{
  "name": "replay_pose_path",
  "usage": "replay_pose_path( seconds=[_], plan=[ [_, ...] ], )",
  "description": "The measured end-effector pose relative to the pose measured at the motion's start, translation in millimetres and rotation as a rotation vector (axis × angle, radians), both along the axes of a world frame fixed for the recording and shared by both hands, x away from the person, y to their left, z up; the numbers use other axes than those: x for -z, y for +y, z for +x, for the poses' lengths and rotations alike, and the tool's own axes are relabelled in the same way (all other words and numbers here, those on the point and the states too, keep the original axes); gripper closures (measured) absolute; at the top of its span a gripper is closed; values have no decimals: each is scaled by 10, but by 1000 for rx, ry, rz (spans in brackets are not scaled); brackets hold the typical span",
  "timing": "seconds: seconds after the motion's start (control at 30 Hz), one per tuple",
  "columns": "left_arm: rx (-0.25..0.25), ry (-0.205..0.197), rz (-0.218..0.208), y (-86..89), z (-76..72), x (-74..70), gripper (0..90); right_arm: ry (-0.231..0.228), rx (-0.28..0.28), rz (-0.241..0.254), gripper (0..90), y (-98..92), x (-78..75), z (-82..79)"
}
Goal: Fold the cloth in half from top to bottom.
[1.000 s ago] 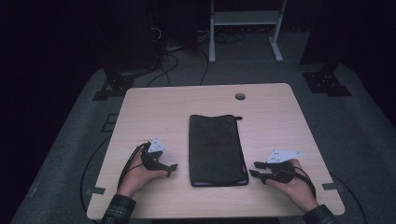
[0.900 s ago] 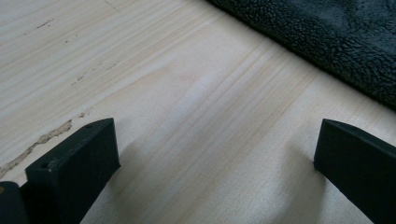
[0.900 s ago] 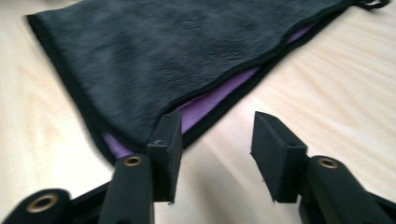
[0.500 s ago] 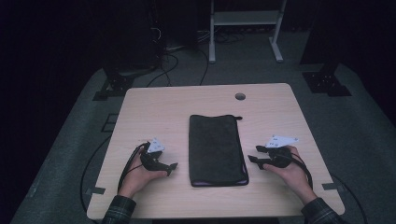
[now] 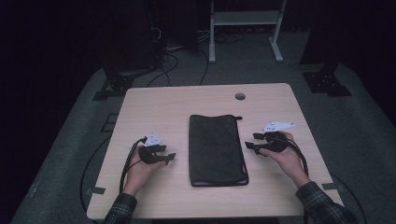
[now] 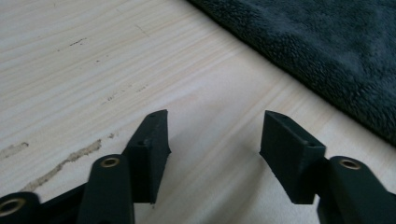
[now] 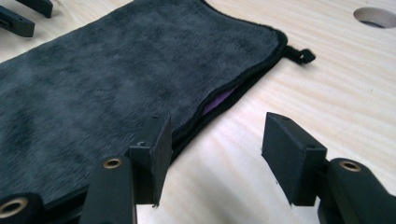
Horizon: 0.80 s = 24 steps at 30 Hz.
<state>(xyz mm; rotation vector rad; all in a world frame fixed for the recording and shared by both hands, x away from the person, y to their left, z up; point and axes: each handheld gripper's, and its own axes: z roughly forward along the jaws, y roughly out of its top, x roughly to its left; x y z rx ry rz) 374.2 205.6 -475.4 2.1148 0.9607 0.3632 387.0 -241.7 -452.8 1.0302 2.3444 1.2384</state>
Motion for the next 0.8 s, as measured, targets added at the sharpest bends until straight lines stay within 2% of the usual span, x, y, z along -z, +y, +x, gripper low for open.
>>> replay_pose_path(
  seconds=[0.07, 0.1, 0.17, 0.23, 0.3, 0.33, 0.37, 0.43, 0.5, 0.57, 0.8],
  plan=[
    [-2, 12, -22, -8, 52, -15, 456, 0, 4, 13, 423, 12, -1, 60],
    [-3, 17, -34, -18, 79, -15, 462, 9, -2, 2, 423, 27, -2, 90],
    [18, 57, -6, -55, 151, -37, 478, 5, -6, -4, 428, 56, -14, 146],
    [28, 50, -8, -95, 213, -71, 476, 2, -7, 5, 428, 82, -30, 196],
    [49, 62, -4, -141, 285, -118, 473, -8, -8, -10, 430, 118, -55, 244],
    [57, 69, -1, -165, 321, -144, 471, -14, -5, 2, 437, 128, -65, 266],
    [61, 62, -6, -188, 351, -162, 467, -9, -8, 8, 431, 143, -71, 292],
    [64, 50, -10, -228, 410, -200, 474, -10, -12, -16, 432, 183, -78, 343],
    [65, 39, -13, -267, 472, -227, 476, -13, -12, -2, 435, 207, -77, 398],
    [64, 32, -17, -304, 536, -250, 477, -8, -15, -23, 433, 239, -72, 464],
    [56, -4, -21, -422, 793, -326, 478, 3, -17, -31, 414, 308, -88, 722]
  ],
)
